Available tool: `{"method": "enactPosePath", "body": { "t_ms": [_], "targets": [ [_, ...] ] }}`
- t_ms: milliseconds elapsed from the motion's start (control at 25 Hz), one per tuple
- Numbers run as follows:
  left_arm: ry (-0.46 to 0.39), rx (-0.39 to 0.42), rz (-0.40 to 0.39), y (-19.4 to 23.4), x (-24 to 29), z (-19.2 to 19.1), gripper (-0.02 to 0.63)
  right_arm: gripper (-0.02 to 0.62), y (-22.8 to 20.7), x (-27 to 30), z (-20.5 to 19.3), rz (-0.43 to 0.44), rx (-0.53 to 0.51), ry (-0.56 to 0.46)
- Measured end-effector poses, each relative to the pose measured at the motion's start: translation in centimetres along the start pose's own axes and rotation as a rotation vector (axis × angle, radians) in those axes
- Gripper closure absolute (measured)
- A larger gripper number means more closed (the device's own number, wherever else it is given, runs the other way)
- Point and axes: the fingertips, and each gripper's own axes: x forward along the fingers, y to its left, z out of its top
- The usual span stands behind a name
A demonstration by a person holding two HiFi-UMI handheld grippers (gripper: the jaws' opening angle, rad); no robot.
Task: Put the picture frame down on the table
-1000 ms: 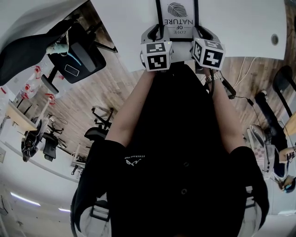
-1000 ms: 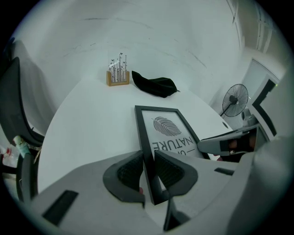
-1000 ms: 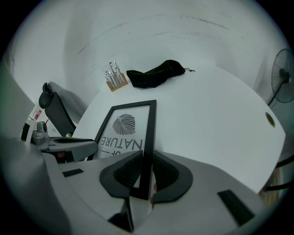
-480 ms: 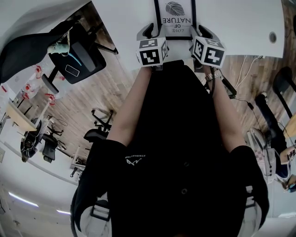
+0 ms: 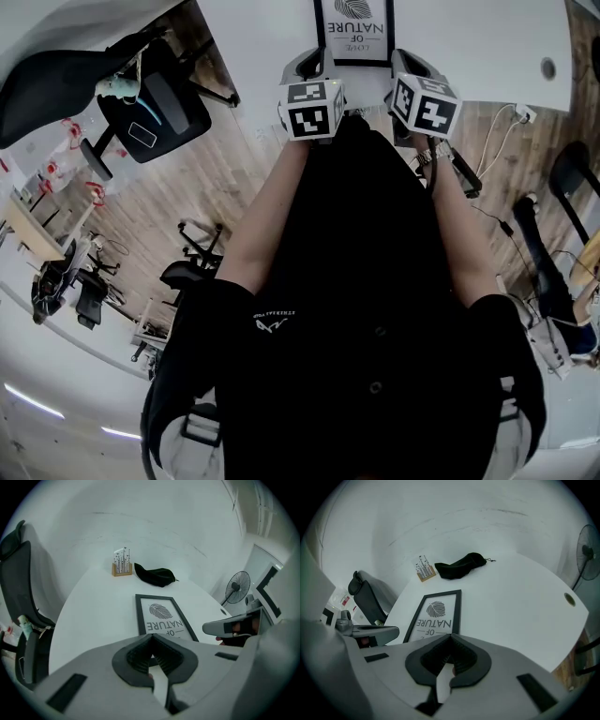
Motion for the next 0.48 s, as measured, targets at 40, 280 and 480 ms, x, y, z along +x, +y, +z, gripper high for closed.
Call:
{"method": "enactPosePath", "body": {
  "t_ms": [40, 280, 480],
  "targets": [
    [-0.003, -0.001, 0.002, -0.1, -0.3, -0.2, 0.6, 0.597, 0.2, -0.3, -0.3, 0.007, -0.009, 0.0],
    [-0.04, 0.015, 0.006, -1.4, -3.1, -2.0, 0.6, 0.597, 1.5, -2.8, -3.3, 0.038, -0.05, -0.006],
    [-0.074, 0.02, 0.001, -3.6, -5.4, -3.7, 0.6, 0.597, 1.8, -5.3, -6.0, 0.053, -0.071, -0.029]
  ]
}}
